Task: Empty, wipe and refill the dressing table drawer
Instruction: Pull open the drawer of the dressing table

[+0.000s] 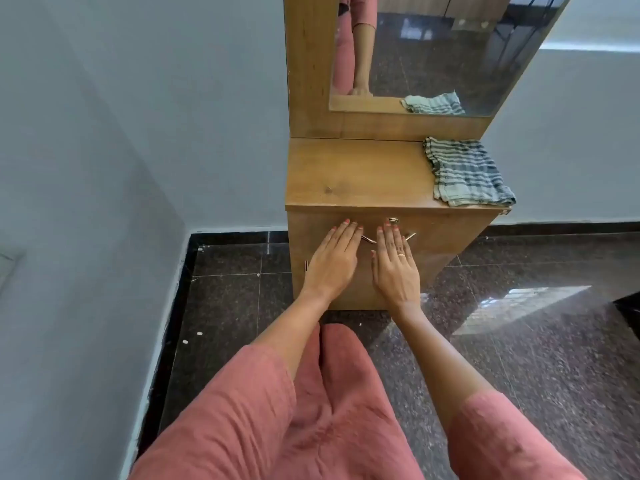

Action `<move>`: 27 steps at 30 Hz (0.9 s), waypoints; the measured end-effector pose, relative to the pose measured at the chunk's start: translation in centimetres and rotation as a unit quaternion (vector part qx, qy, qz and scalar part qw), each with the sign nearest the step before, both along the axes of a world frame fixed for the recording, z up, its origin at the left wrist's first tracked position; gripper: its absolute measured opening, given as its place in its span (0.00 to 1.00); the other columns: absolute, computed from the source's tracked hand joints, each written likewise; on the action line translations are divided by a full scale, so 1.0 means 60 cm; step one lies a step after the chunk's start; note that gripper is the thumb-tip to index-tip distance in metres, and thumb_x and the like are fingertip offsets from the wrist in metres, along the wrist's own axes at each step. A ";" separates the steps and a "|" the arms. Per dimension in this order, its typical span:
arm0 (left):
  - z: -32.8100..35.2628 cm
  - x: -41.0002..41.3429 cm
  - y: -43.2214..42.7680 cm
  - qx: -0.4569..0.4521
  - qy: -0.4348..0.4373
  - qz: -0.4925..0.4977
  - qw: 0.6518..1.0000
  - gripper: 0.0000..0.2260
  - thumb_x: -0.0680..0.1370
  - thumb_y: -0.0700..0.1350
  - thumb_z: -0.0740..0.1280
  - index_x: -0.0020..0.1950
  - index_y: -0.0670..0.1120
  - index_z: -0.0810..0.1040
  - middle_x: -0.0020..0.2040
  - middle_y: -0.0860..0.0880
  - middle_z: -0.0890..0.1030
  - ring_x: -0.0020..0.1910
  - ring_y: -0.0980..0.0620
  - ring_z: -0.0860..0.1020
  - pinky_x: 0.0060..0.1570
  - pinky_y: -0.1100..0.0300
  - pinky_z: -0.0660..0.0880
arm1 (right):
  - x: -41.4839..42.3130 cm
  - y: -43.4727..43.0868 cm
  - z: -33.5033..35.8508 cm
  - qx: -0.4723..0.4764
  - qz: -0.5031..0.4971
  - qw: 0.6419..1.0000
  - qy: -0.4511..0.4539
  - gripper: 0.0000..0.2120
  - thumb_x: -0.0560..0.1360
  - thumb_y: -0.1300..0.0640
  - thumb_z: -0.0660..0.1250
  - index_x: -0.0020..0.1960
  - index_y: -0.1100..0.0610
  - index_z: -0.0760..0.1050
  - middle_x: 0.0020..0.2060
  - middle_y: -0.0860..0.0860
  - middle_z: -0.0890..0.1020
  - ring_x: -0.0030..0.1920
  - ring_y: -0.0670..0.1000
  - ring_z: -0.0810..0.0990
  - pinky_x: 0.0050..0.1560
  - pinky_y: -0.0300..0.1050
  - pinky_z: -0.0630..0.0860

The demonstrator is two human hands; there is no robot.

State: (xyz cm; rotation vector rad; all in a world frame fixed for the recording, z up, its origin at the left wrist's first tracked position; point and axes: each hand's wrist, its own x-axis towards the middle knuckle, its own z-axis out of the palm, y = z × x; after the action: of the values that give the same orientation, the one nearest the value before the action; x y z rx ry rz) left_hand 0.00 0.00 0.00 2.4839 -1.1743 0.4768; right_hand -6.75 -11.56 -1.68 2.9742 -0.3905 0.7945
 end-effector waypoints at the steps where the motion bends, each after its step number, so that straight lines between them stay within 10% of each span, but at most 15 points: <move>1: -0.002 0.006 -0.005 -0.001 0.010 -0.007 1.000 0.19 0.72 0.39 0.55 0.60 0.41 0.77 0.57 0.45 0.80 0.58 0.49 0.78 0.58 0.57 0.74 | 0.001 -0.005 0.000 0.014 -0.017 1.000 0.006 0.19 0.79 0.58 0.50 0.61 0.65 0.73 0.59 0.60 0.78 0.60 0.57 0.77 0.64 0.47 0.70; 5: -0.009 0.018 -0.028 -0.013 0.070 -0.043 0.997 0.18 0.67 0.30 0.67 0.57 0.38 0.78 0.53 0.42 0.81 0.49 0.44 0.81 0.45 0.55 0.79 | -0.001 -0.032 -0.010 0.037 -0.034 0.999 0.001 0.17 0.72 0.62 0.55 0.53 0.65 0.78 0.50 0.59 0.83 0.51 0.57 0.82 0.50 0.51 0.79; 16: -0.007 0.019 -0.073 0.018 0.163 -0.042 0.986 0.12 0.74 0.36 0.62 0.57 0.39 0.77 0.60 0.44 0.76 0.62 0.46 0.72 0.50 0.50 0.76 | 0.010 -0.078 0.003 0.146 0.020 0.988 0.055 0.08 0.69 0.66 0.66 0.47 0.63 0.79 0.45 0.58 0.83 0.45 0.60 0.82 0.36 0.49 0.79; 27: -0.013 -0.006 -0.072 -0.027 0.109 -0.012 0.994 0.07 0.62 0.39 0.73 0.37 0.46 0.80 0.37 0.52 0.81 0.38 0.53 0.80 0.22 0.63 0.72 | -0.010 -0.072 0.018 0.210 0.008 0.974 0.080 0.04 0.72 0.66 0.65 0.44 0.64 0.78 0.45 0.58 0.82 0.50 0.60 0.78 0.36 0.51 0.76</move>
State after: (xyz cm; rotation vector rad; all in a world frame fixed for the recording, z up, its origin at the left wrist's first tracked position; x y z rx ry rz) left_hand -0.35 -4.31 -0.80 2.4023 -1.0890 0.2202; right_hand -7.38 -15.90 -0.58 3.4029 -0.5914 0.5201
